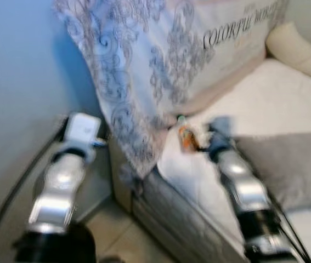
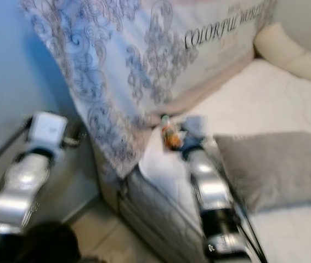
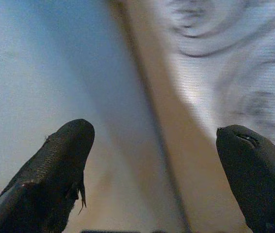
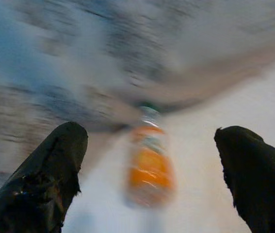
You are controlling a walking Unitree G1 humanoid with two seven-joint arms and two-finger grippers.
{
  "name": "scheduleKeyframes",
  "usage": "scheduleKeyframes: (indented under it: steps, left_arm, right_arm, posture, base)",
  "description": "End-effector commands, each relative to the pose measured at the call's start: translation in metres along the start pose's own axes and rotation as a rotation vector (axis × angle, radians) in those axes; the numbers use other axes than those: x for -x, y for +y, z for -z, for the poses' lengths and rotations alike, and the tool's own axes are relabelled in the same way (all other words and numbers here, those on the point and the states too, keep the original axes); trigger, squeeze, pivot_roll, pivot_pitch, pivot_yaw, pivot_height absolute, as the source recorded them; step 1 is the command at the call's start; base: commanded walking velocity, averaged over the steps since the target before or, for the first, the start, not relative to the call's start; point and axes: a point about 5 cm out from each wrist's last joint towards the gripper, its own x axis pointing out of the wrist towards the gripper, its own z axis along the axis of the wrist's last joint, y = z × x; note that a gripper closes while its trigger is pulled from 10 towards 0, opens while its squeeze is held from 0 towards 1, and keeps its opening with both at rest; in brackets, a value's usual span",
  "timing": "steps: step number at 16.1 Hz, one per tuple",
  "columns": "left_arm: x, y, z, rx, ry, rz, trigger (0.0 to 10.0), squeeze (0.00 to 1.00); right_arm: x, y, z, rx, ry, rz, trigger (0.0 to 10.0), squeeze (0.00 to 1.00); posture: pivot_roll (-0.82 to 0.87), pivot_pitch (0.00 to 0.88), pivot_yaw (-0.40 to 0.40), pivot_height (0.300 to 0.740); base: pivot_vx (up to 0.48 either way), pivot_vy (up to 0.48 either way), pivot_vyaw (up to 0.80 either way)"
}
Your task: Clean up the room
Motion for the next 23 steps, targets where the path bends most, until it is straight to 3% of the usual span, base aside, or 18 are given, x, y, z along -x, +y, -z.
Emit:
scheduleKeyframes:
  steps: [1, 6, 7, 8, 14, 16, 19, 20, 21, 23]
  left_arm:
    - [-0.001, -0.008, -0.007, 0.001, -0.021, 0.029, 10.0, 0.00]
    - [0.002, -0.012, -0.006, -0.014, -0.019, 0.080, 10.0, 0.00]
    - [0.005, -0.017, -0.008, 0.021, -0.030, 0.153, 10.0, 0.00]
    - [0.005, -0.018, -0.008, 0.005, -0.025, 0.186, 10.0, 0.00]
    - [0.018, -0.031, -0.006, -0.088, -0.006, 0.504, 10.0, 0.00]
    - [0.027, -0.035, 0.002, -0.154, 0.038, 0.654, 10.0, 0.00]
    - [0.033, -0.033, 0.002, -0.190, 0.065, 0.745, 10.0, 0.00]
    - [0.034, -0.031, 0.002, -0.206, 0.067, 0.756, 10.0, 0.00]
    - [0.036, -0.028, 0.001, -0.212, 0.070, 0.761, 10.0, 0.00]
    - [0.041, -0.025, 0.001, -0.221, 0.081, 0.763, 10.0, 0.00]
  right_arm:
    - [0.002, -0.015, 0.000, 0.025, 0.004, 0.030, 10.0, 0.00]
    - [-0.001, -0.024, 0.002, 0.017, 0.032, 0.075, 10.0, 0.00]
    - [-0.002, -0.029, 0.002, 0.031, 0.067, 0.080, 10.0, 0.40]
    - [-0.004, -0.034, 0.004, 0.038, 0.098, 0.094, 10.0, 1.00]
    - [-0.023, -0.060, 0.005, 0.056, 0.240, 0.172, 10.0, 1.00]
    - [-0.028, -0.071, 0.010, -0.008, 0.309, 0.196, 10.0, 1.00]
    - [-0.032, -0.074, 0.012, -0.057, 0.362, 0.195, 10.0, 1.00]
    - [-0.033, -0.072, 0.014, -0.068, 0.372, 0.186, 10.0, 0.00]
    - [-0.033, -0.068, 0.017, -0.117, 0.378, 0.179, 10.0, 0.00]
    - [-0.032, -0.067, 0.023, -0.121, 0.393, 0.184, 10.0, 0.00]
  posture:
    - [0.09, 0.000, -0.051, 0.740]
    - [0.10, 0.000, -0.057, 0.740]
    - [0.09, 0.000, -0.058, 0.740]
    - [0.09, 0.000, -0.058, 0.740]
    - [0.09, 0.000, -0.060, 0.740]
    - [0.09, 0.000, -0.061, 0.740]
    - [0.10, 0.000, -0.075, 0.740]
    - [0.12, 0.000, -0.080, 0.740]
    - [0.13, 0.000, -0.083, 0.740]
    - [0.15, 0.000, -0.084, 0.740]
  base:
    - [0.315, 0.000, 0.80]
    - [0.235, 0.000, 0.32]
    - [0.000, 0.000, 0.00]
    - [0.000, 0.000, 0.00]
    - [0.000, 0.000, 0.00]
    - [0.000, 0.000, 0.00]
    - [0.000, 0.000, 0.00]
    - [0.000, 0.000, 0.00]
    - [0.000, 0.000, 0.00]
    - [0.000, 0.000, 0.00]
